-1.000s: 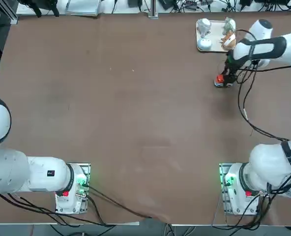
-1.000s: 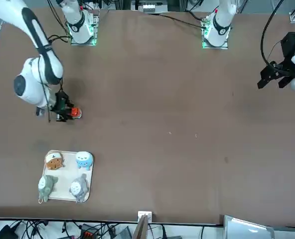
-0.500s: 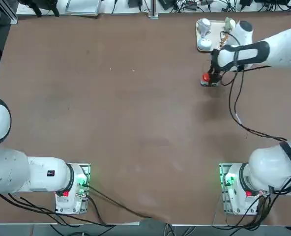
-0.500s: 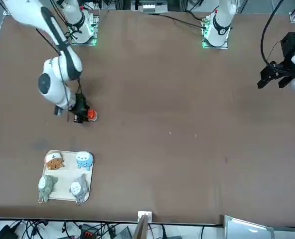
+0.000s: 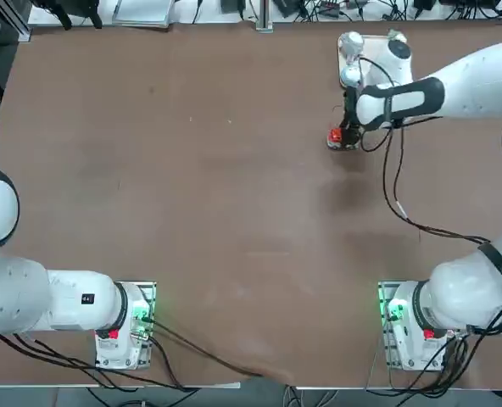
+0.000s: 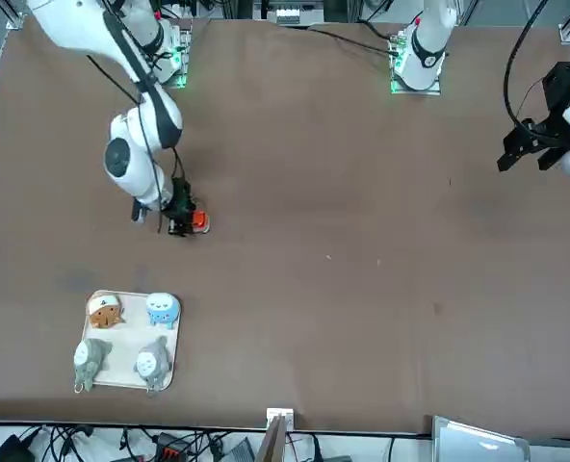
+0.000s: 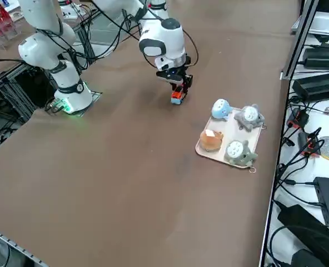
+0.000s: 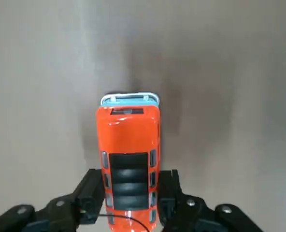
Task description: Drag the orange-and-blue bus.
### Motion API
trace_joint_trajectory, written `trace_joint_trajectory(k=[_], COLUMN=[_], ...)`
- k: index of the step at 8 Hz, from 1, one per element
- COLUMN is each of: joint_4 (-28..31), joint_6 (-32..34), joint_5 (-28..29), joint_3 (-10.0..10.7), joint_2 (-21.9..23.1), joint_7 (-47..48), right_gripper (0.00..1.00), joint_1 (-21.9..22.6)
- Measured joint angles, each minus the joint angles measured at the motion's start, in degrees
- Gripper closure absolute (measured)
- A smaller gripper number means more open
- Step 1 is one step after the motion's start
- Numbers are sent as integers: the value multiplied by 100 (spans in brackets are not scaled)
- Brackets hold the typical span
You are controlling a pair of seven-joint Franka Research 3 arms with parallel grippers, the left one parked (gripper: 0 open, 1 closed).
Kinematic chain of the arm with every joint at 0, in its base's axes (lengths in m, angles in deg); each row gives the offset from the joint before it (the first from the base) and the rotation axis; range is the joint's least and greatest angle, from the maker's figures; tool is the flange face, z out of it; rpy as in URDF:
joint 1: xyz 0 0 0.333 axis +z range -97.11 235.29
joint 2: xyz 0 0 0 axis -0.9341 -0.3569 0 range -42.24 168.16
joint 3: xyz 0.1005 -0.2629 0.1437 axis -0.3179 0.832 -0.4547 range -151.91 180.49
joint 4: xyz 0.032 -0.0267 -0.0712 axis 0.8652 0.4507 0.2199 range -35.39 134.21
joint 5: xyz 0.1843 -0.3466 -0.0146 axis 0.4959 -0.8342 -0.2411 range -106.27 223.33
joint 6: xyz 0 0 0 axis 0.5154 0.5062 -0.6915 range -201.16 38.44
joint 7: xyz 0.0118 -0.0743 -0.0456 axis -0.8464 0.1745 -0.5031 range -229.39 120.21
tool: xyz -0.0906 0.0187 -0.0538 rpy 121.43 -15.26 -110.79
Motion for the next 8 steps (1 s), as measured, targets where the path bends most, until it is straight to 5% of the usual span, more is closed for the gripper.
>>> trace_joint_trajectory(k=[8], joint_4=[-532], joint_6=[0], joint_5=[0], joint_3=[5], joint_2=[-376], joint_7=[1113], right_gripper=[41], joint_1=[907])
